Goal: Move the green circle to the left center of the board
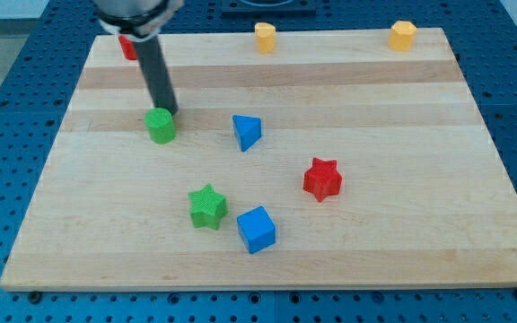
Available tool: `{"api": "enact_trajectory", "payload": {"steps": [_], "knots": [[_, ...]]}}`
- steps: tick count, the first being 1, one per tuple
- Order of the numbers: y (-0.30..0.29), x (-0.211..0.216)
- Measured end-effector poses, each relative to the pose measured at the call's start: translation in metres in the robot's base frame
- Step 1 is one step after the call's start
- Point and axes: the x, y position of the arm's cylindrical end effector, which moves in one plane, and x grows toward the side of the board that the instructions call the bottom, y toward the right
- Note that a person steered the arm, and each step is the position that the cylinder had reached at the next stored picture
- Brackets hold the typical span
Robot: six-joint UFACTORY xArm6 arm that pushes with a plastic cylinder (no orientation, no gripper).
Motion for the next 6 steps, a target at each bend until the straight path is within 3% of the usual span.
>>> {"api": "enact_trajectory", "payload": {"steps": [1,2,4,5,6], "knots": [[0.013,0.033],[0.017,0.026],[0.072,0.071],[0.047,0.082],[0.006,0.06]]}}
